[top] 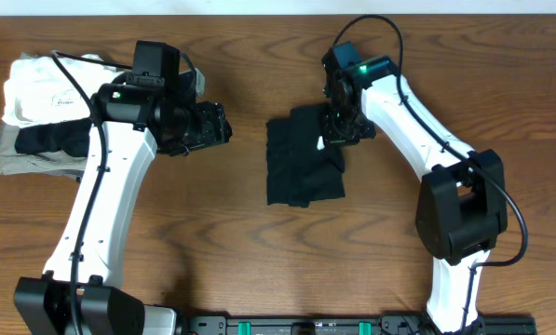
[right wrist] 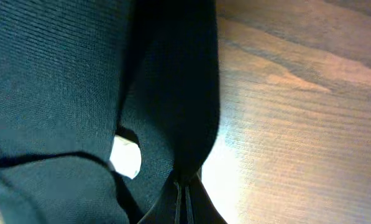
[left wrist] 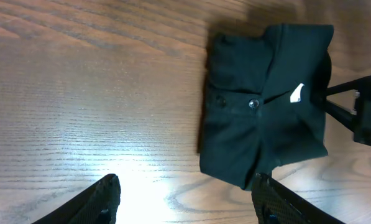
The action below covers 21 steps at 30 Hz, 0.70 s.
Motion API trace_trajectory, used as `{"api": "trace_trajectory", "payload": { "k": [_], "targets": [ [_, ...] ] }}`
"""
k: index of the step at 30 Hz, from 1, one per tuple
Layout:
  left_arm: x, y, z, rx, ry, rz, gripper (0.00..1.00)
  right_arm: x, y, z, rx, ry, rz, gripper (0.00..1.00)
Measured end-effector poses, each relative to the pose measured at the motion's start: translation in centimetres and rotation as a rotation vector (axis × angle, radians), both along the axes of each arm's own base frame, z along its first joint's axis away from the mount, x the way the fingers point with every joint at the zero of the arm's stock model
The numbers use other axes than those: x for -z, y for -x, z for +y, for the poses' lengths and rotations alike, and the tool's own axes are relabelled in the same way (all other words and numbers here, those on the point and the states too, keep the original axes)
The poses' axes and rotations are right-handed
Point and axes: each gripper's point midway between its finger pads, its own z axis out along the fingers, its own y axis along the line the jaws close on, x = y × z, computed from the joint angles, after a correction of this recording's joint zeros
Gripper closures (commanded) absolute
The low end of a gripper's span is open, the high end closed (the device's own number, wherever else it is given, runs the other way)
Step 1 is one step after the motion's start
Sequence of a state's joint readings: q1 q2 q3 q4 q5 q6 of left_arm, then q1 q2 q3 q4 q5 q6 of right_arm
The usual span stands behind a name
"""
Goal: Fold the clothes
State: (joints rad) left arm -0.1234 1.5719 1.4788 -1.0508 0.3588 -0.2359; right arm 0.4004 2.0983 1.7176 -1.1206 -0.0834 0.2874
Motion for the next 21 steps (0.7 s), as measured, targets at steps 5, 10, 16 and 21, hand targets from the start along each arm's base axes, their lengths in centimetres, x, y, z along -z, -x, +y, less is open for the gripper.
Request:
{"api": "trace_trajectory", "payload": {
  "k": [5,10,16,21],
  "targets": [
    [0.0,0.0,0.0,0.0,0.0,0.0,0.3,1.9,0.6,-0.8,-0.005,0.034,0.007,0.99],
    [0.0,0.0,0.0,0.0,0.0,0.0,0.3,2.9,0.7,-1.4,-0.006,0.066,0.0,0.99],
    [0.0,0.0,0.0,0.0,0.0,0.0,0.3,4.5,1.2,-2.1,-0.004,0.088,0.001,0.99],
    [0.0,0.0,0.0,0.0,0.0,0.0,0.3,4.8,1.4,-2.7,0.007,0.118,0.006,0.92]
  ]
}}
